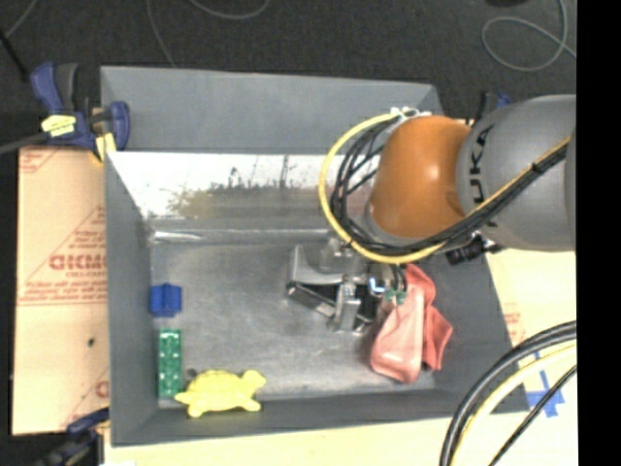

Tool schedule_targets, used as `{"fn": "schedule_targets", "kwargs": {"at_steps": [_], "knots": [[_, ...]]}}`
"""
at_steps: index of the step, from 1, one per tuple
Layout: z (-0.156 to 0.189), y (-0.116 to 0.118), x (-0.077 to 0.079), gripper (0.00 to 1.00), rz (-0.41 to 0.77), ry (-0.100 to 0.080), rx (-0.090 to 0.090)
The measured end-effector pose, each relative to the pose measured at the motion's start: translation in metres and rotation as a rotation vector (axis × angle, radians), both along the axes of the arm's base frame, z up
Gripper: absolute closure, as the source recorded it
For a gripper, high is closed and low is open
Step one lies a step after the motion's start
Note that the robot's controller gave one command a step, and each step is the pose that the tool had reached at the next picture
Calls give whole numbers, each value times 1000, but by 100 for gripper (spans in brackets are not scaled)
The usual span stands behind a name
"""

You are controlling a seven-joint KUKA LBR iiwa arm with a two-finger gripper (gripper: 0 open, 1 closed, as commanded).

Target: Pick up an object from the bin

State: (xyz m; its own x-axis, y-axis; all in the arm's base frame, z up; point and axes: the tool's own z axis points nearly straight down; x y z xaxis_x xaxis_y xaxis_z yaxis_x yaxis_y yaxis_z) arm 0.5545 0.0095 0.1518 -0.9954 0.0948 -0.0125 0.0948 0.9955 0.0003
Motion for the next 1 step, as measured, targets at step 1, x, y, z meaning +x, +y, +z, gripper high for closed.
{"fn": "schedule_targets", "kwargs": {"at_steps": [1], "knots": [[-15, 14, 11, 0, -62, 1, 2]]}}
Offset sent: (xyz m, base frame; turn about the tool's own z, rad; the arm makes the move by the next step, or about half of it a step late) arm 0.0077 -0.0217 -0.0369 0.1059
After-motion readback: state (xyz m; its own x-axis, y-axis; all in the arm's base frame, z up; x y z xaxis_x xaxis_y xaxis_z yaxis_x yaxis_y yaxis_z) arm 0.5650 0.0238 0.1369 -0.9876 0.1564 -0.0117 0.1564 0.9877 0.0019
